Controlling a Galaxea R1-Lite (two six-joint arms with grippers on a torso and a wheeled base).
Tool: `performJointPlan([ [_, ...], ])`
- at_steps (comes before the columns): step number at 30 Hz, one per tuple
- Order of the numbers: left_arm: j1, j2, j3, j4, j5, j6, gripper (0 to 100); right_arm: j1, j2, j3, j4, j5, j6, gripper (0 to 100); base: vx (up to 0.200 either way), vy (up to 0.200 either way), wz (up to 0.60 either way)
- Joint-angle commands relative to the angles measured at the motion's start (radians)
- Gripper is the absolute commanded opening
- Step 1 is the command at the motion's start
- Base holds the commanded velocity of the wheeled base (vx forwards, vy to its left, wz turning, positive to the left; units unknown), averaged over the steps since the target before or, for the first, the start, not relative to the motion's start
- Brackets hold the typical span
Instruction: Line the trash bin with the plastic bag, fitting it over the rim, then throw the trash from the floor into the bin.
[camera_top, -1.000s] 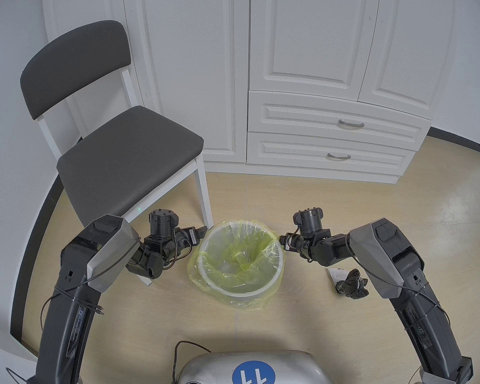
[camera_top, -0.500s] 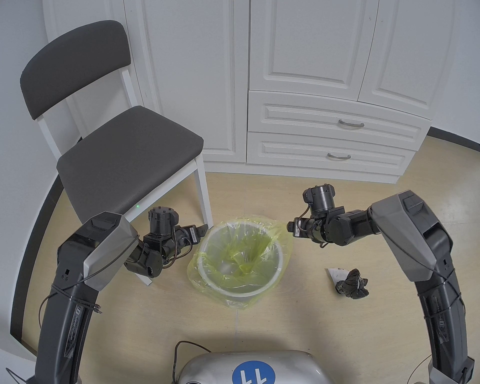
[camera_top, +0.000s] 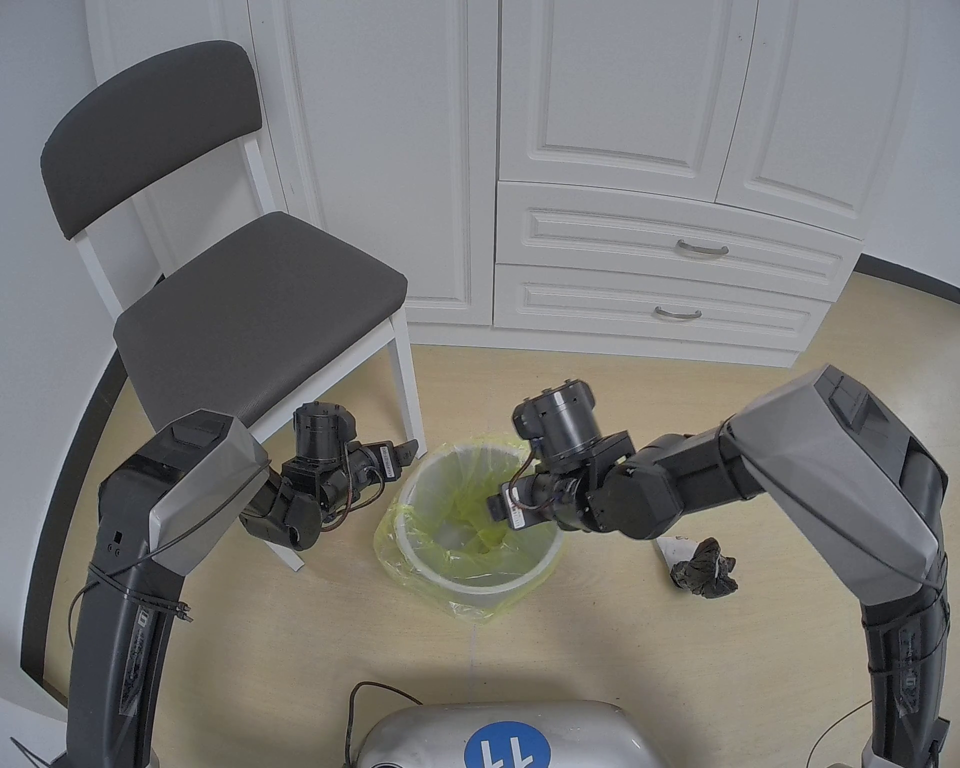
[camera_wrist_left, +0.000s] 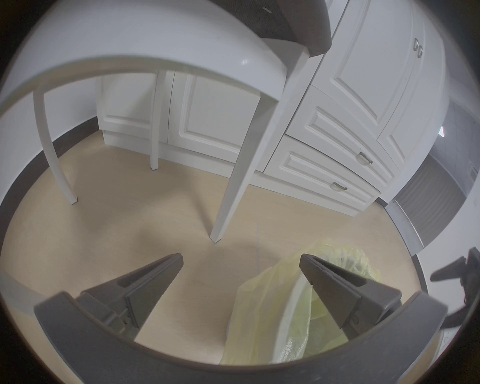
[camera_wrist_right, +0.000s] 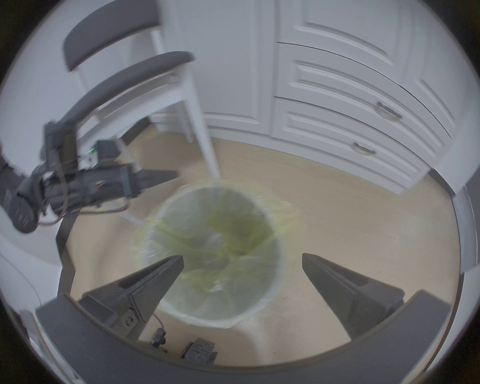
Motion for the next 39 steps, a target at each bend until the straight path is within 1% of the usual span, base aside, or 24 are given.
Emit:
performJointPlan([
  [1,-0.006,-0.038,0.032,-0.014,0.0,0.021,100,0.057,0.068,-0.026,-0.001,-0.006,-0.044,100,0.0,0.0,0.0],
  [6,-0.008,-0.041,0.038,-0.04,0.001,0.023,100,0.066,0.192,-0.112,-0.019,-0.006,-0.05,100,0.0,0.0,0.0],
  [8,-0.008,-0.041,0.038,-0.042,0.001,0.023,100,0.062,0.266,-0.178,-0.06,-0.005,-0.047,100,0.0,0.0,0.0],
  [10,-0.008,-0.041,0.038,-0.042,0.001,0.023,100,0.058,0.295,-0.208,-0.083,-0.005,-0.044,100,0.0,0.0,0.0],
  [11,-0.008,-0.041,0.038,-0.042,0.001,0.023,100,0.054,0.355,-0.273,-0.143,-0.003,-0.04,100,0.0,0.0,0.0],
  [12,-0.006,-0.041,0.038,-0.042,0.001,0.023,100,0.052,0.373,-0.294,-0.16,-0.003,-0.04,100,0.0,0.0,0.0],
  [16,-0.008,-0.041,0.038,-0.042,0.001,0.024,100,0.042,0.45,-0.394,-0.205,-0.003,-0.024,100,0.0,0.0,0.0],
  [18,-0.008,-0.04,0.038,-0.042,0.001,0.024,100,0.035,0.49,-0.444,-0.206,-0.003,0.003,100,0.0,0.0,0.0],
  [20,-0.008,-0.04,0.038,-0.042,0.001,0.024,100,0.028,0.505,-0.444,-0.203,-0.003,0.02,100,0.0,0.0,0.0],
  [27,-0.006,-0.034,0.038,-0.063,0.001,0.027,100,0.006,0.493,-0.444,-0.198,-0.003,0.022,100,0.0,0.0,0.0],
  [29,-0.006,-0.029,0.038,-0.074,0.003,0.05,100,0.0,0.467,-0.406,-0.194,-0.005,0.014,100,0.0,0.0,0.0],
  [31,-0.006,-0.025,0.037,-0.088,0.038,0.069,100,-0.006,0.415,-0.334,-0.188,-0.003,0.009,100,0.0,0.0,0.0],
  [33,-0.006,-0.025,0.038,-0.089,0.047,0.072,100,-0.007,0.392,-0.305,-0.183,-0.003,0.008,100,0.0,0.0,0.0],
  [36,-0.008,-0.023,0.038,-0.091,0.049,0.075,100,-0.007,0.309,-0.218,-0.108,-0.003,-0.023,100,0.0,0.0,0.0],
  [39,-0.008,-0.021,0.038,-0.091,0.049,0.075,100,-0.007,0.268,-0.168,-0.045,0.0,-0.029,100,0.0,0.0,0.0],
])
